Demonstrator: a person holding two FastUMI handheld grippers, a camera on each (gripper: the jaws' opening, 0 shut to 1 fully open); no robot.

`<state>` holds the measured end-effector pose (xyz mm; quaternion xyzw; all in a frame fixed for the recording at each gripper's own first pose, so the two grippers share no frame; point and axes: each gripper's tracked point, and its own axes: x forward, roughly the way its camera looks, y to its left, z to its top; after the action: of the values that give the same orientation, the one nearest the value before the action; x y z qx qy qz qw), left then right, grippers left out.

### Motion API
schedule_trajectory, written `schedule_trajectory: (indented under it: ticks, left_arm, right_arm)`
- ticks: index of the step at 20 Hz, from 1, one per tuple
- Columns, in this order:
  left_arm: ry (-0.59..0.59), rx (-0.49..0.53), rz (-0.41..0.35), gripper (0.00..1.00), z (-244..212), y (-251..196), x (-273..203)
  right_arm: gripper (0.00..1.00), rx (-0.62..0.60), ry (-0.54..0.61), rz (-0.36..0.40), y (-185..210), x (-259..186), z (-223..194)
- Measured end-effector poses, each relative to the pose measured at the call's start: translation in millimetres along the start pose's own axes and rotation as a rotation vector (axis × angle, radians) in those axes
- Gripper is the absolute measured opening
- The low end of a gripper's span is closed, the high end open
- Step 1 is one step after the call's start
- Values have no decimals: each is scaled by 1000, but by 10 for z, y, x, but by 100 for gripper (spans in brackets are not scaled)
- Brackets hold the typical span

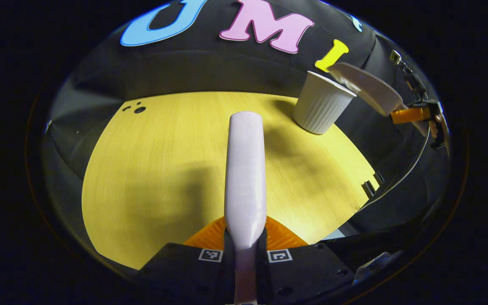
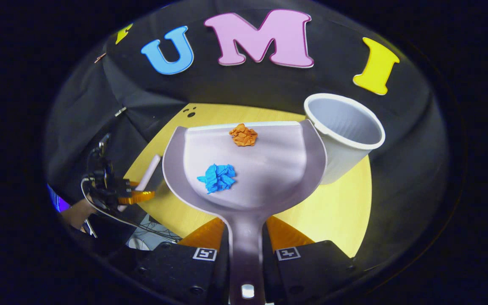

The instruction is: Pick up the small broom and dustpan from the desktop, sweep the trash into the dustpan with the broom, and then empty the trash into the garbage bin.

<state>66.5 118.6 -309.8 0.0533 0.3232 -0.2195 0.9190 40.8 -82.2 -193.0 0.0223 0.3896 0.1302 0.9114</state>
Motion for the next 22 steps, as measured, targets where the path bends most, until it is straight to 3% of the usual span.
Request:
schedule_trajectory:
  ticks: [5, 12, 15, 16, 22]
  left_arm:
    - [17, -68, 29, 24, -197, 114, -116]
    - [2, -151, 64, 24, -111, 343, -203]
    - [6, -183, 75, 24, -93, 397, -217]
    - [2, -195, 73, 24, -88, 382, -217]
    - [13, -283, 69, 24, -148, 381, -191]
  right_arm:
    - [36, 60, -36, -73, -277, -150, 201]
    - [36, 161, -64, -231, -1411, -21, 477]
    - [40, 168, -59, -314, -1769, 136, 527]
    - [36, 175, -60, -333, -1850, 192, 540]
    - [36, 91, -23, -499, -2287, 447, 561]
